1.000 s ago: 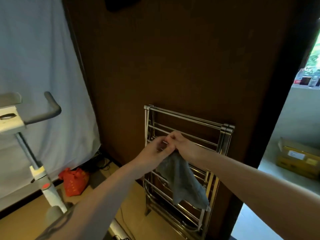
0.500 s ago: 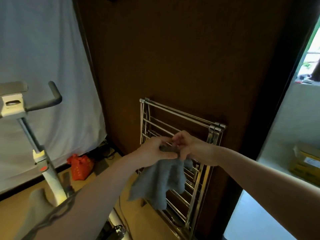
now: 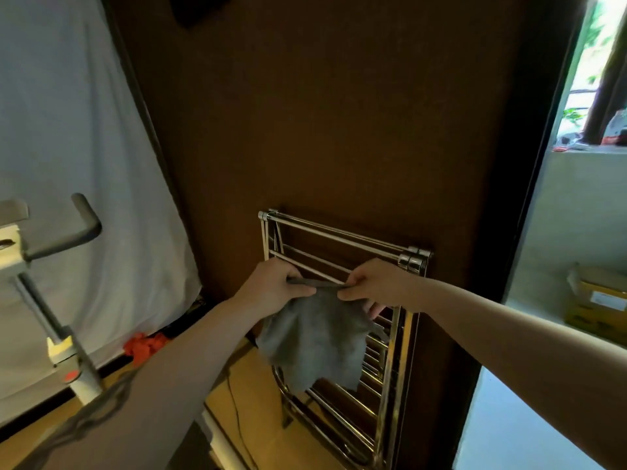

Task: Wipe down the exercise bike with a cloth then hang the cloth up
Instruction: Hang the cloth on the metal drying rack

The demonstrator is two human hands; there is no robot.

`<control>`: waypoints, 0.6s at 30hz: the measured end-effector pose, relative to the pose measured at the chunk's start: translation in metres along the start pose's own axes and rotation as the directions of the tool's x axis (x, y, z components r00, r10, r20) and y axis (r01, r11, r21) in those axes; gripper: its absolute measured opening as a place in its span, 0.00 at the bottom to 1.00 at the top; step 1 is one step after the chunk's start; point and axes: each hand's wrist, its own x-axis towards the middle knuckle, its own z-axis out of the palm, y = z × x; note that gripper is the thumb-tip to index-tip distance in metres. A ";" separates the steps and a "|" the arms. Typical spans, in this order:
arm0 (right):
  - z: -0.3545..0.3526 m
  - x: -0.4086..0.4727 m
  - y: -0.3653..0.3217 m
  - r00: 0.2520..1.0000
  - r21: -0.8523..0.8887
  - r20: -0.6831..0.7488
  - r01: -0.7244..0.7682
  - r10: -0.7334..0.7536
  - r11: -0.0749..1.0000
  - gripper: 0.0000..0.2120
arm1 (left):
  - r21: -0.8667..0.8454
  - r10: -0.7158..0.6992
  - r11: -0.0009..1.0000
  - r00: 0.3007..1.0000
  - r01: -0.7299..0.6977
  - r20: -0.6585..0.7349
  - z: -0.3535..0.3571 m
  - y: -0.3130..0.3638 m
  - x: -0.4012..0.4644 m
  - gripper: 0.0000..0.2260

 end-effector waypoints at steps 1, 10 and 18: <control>-0.001 0.003 -0.004 1.000 0.073 -0.012 -0.028 0.028 0.997 0.09 | -0.028 -0.029 0.999 0.999 0.030 0.021 -0.003 0.001 0.002 0.12; 0.008 0.024 -0.027 0.987 0.538 -0.137 0.000 0.087 0.843 0.11 | -0.507 -0.077 0.832 0.952 0.226 0.298 -0.008 0.011 0.018 0.10; 0.010 0.029 -0.040 0.989 0.636 -0.143 0.124 -0.042 0.761 0.19 | -0.361 0.053 0.932 0.998 -0.034 0.043 -0.001 -0.002 0.033 0.27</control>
